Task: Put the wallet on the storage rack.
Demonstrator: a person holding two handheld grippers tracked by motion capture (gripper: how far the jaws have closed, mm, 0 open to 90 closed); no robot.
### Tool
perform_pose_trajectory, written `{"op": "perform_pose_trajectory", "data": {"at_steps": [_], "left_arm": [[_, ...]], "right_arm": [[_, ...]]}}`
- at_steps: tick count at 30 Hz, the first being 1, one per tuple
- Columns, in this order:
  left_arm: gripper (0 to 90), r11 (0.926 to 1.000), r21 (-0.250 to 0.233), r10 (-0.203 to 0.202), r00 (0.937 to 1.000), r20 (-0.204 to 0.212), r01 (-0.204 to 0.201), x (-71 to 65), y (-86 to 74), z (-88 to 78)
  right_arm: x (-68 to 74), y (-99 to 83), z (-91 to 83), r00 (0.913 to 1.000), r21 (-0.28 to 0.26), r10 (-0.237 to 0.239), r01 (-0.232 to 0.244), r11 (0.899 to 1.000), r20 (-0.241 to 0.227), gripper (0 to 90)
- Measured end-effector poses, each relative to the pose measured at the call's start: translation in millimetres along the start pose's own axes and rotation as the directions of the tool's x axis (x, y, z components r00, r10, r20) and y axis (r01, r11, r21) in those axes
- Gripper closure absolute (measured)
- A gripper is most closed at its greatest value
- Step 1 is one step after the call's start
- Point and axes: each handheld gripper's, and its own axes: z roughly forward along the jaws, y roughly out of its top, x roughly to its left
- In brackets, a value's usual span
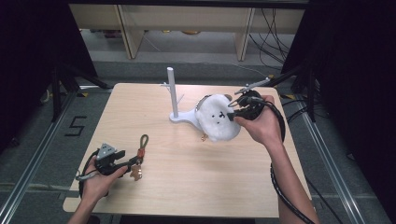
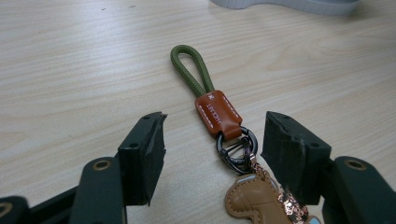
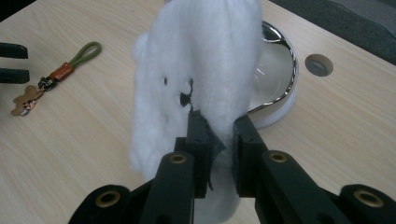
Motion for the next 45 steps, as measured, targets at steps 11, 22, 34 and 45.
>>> {"op": "perform_pose_trajectory", "data": {"at_steps": [11,22,34,45], "left_arm": [[38.1,1.0000,0.003,-0.002,1.0000,-0.008,0.002,0.5,-0.5,-0.8],[38.1,1.0000,-0.003,-0.007,1.0000,-0.007,0.007,1.6,-1.0,-1.2],[38.1,0.9999,-0.005,-0.011,0.9999,-0.004,0.011,1.9,-1.0,-1.5],[38.1,0.9999,-0.010,-0.014,0.9999,-0.006,0.014,2.0,-1.1,-1.4]], "right_arm": [[-7.9,7.4,1.9,0.9998,-0.009,-0.010,0.010,1.000,0.015,80.8],[-16.3,15.5,1.9,0.9993,-0.041,0.021,-0.020,0.999,0.030,80.7],[-28.2,23.4,4.1,0.9967,-0.061,0.063,-0.060,0.996,0.051,80.8],[-38.2,29.4,12.5,0.9929,-0.099,0.098,-0.091,0.991,0.067,80.8]]}}
